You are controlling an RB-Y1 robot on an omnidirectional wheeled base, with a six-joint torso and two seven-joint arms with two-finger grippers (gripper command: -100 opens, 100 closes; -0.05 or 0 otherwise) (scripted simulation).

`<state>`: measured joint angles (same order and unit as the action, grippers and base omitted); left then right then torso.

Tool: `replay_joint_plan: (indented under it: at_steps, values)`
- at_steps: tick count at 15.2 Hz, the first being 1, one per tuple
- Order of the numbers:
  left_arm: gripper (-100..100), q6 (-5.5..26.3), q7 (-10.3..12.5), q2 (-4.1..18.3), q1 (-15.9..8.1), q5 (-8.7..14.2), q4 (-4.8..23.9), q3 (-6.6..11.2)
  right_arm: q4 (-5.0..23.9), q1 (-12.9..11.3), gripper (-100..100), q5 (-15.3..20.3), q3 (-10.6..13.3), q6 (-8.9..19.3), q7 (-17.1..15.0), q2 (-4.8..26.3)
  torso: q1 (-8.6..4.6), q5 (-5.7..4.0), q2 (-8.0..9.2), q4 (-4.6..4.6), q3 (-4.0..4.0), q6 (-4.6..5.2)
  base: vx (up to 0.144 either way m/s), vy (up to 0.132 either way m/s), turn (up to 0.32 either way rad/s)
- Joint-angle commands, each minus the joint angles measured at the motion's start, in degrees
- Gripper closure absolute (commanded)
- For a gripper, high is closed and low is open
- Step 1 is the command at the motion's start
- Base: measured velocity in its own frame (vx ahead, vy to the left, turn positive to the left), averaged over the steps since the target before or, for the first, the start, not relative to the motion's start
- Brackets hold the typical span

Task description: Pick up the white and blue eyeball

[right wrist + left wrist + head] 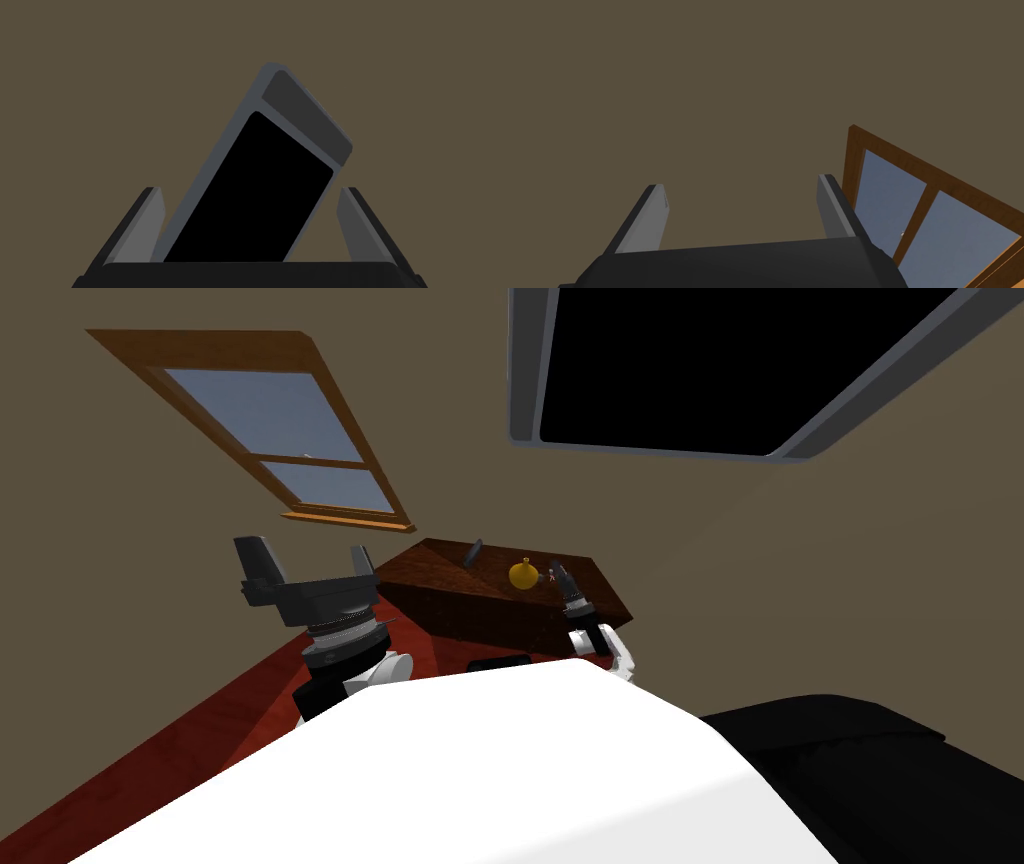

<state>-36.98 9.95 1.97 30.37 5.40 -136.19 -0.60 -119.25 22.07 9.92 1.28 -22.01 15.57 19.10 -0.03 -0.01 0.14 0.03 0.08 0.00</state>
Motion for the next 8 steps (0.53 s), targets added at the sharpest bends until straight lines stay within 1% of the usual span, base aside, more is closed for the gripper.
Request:
replay_joint_plan:
  at_steps: [1, 2, 3, 4, 5, 6, 7, 8]
  values:
    - [0, 0.00, 0.00, 0.00, 0.00, 0.00, 0.00, 0.00, 2.07, -1.36, -100, 2.86, 0.78, 1.43, 2.84, 2.57, 0.00, 0.00, 0.00, 0.00, 0.00, 0.00, -0.030, 0.004, 0.029]
    - [0, 0.00, 0.00, 0.00, 0.00, 0.00, 0.00, 0.00, 2.07, -1.36, -100, 3.27, 0.78, 1.43, 2.84, 2.57, 0.01, 0.00, -0.01, 0.00, 0.00, -0.01, -0.028, 0.003, 0.025]
    - [0, 0.00, 0.00, 0.00, 0.00, 0.00, 0.00, 0.00, 3.64, -2.20, -100, 5.12, 1.15, 2.30, 4.74, 4.49, 0.02, 0.00, -0.02, 0.00, -0.01, -0.01, -0.030, 0.004, 0.035]
    - [0, 0.00, 0.00, 0.00, 0.00, 0.00, 0.00, 0.00, 3.64, -2.20, -100, 5.54, 1.15, 2.30, 4.74, 4.49, 0.02, 0.00, -0.03, -0.01, -0.02, -0.01, -0.029, 0.006, 0.036]
    - [0, 0.00, 0.00, 0.00, 0.00, 0.00, 0.00, 0.00, 5.27, -3.07, -100, 7.41, 1.54, 3.20, 6.72, 6.38, 0.03, 0.01, -0.03, -0.01, -0.02, 0.00, -0.032, 0.006, 0.036]
    - [0, 0.00, 0.00, 0.00, 0.00, 0.00, 0.00, 0.00, 5.27, -3.07, -100, 7.91, 1.54, 3.20, 6.72, 6.38, 0.03, 0.01, -0.03, -0.01, -0.02, -0.01, -0.032, 0.005, 0.026]
    - [0, 0.00, 0.00, 0.00, 0.00, 0.00, 0.00, 0.00, 6.97, -3.99, -100, 9.75, 1.95, 4.14, 8.77, 8.24, 0.03, 0.01, -0.03, -0.01, -0.02, -0.01, -0.033, 0.007, 0.036]
    - [0, 0.00, 0.00, 0.00, 0.00, 0.00, 0.00, 0.00, 6.97, -3.99, -100, 10.38, 1.95, 4.14, 8.77, 8.24, 0.03, 0.01, -0.03, -0.01, -0.02, -0.01, -0.029, 0.009, 0.032]
